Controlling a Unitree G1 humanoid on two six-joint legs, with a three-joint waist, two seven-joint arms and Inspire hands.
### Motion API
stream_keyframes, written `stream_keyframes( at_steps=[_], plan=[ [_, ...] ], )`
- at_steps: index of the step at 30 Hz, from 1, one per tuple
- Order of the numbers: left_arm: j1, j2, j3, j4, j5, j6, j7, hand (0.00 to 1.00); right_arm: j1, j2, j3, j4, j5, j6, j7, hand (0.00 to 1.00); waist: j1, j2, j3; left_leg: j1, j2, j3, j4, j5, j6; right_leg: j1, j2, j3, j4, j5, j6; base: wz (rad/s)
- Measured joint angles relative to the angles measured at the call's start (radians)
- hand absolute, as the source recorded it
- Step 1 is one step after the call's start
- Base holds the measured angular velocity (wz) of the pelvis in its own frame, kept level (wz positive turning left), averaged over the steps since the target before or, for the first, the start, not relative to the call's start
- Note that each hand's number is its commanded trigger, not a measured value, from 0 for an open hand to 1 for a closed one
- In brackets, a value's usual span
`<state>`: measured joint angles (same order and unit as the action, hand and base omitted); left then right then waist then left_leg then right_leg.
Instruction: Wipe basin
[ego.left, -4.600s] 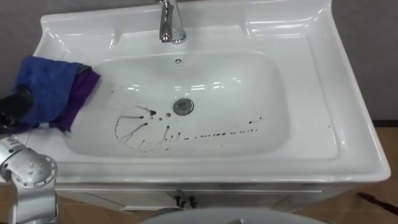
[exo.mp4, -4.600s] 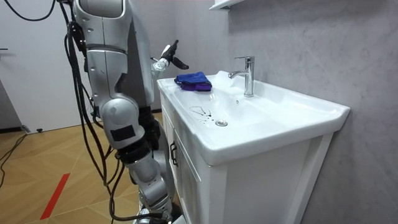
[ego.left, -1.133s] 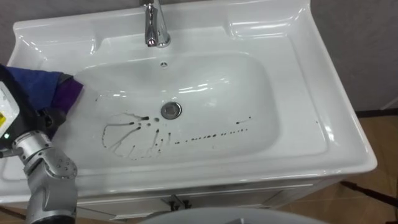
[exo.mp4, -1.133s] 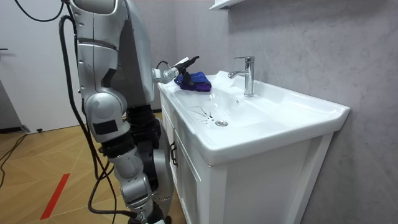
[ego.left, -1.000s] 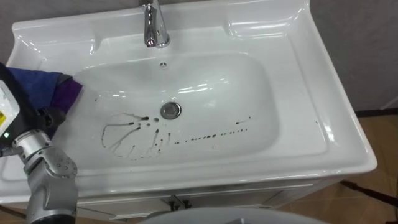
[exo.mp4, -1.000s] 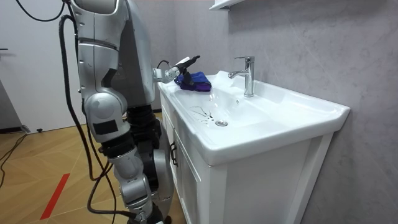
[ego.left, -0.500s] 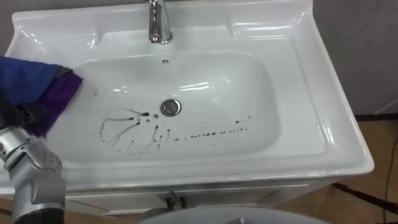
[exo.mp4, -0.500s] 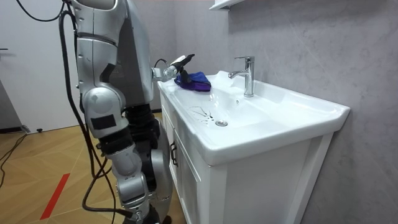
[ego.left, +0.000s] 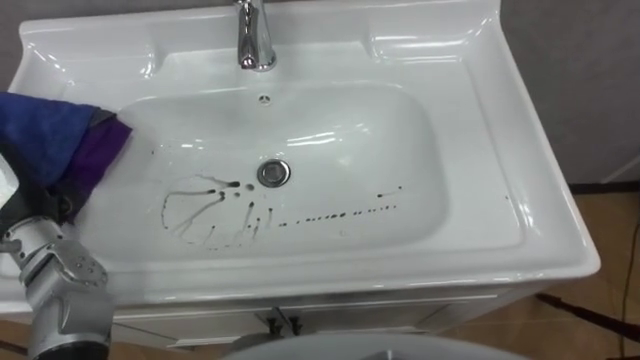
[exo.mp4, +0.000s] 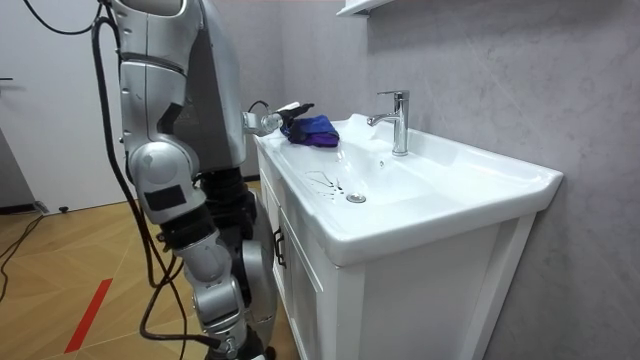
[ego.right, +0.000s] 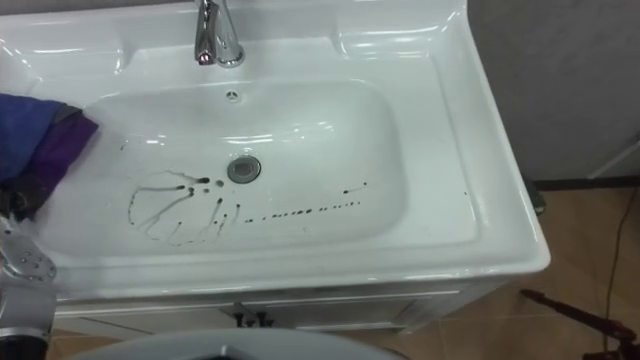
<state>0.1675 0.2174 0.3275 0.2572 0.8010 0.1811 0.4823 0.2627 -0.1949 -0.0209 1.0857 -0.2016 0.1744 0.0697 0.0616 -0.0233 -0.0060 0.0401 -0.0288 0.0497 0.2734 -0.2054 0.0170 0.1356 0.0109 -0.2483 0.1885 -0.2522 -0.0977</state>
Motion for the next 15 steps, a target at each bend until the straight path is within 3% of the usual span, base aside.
stream_keyframes(
  at_steps=[7, 15],
  plan=[
    [0.000, 0.000, -0.004, -0.001, 0.002, 0.003, -0.024, 0.00, 0.002, 0.000, 0.000, -0.005, 0.000, 0.000, 0.009, 0.00, 0.000, -0.002, -0.0005, 0.001, 0.000, 0.000, 0.001, 0.000, 0.000, 0.003, 0.000, 0.000, 0.000, 0.000, 0.000, 0.00],
    [0.000, 0.000, -0.013, -0.011, 0.040, 0.032, -0.073, 0.00, 0.004, 0.000, 0.000, -0.019, 0.001, 0.010, 0.008, 0.00, 0.001, -0.014, -0.0019, -0.003, 0.001, 0.001, 0.003, 0.000, 0.000, 0.000, 0.000, -0.001, 0.001, 0.000, 0.000, 0.00]
  ],
)
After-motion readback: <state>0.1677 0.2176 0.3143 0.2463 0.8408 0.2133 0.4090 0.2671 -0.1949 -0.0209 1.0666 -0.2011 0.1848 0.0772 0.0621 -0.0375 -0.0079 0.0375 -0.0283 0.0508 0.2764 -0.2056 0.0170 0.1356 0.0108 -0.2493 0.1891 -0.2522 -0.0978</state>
